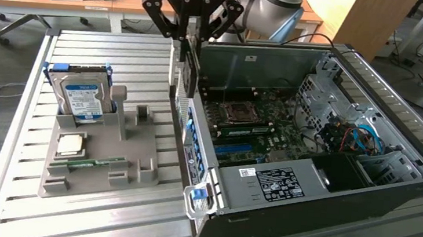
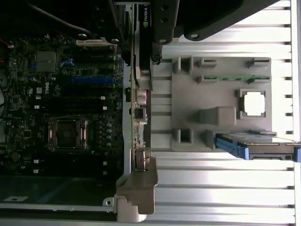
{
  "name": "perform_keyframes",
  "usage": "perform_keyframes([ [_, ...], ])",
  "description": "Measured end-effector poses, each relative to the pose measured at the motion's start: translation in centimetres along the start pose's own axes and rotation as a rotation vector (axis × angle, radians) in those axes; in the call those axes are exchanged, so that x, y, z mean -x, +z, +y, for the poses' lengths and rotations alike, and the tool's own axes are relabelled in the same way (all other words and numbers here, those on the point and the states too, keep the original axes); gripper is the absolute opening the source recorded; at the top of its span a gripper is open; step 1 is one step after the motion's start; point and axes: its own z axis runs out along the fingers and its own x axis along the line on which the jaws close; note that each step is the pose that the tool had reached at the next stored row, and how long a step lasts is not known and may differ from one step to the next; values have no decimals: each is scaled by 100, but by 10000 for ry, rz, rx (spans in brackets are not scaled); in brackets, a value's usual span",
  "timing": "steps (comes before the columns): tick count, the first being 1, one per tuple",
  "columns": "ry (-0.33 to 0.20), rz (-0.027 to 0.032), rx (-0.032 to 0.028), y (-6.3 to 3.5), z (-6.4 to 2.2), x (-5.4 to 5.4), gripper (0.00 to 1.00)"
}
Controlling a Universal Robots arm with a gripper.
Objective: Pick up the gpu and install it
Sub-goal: 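Pick up the gpu and move the gpu toward the slot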
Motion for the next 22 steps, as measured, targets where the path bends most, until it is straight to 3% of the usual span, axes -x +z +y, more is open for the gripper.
perform_keyframes([
  [22,-1,1,13,17,9,651,27],
])
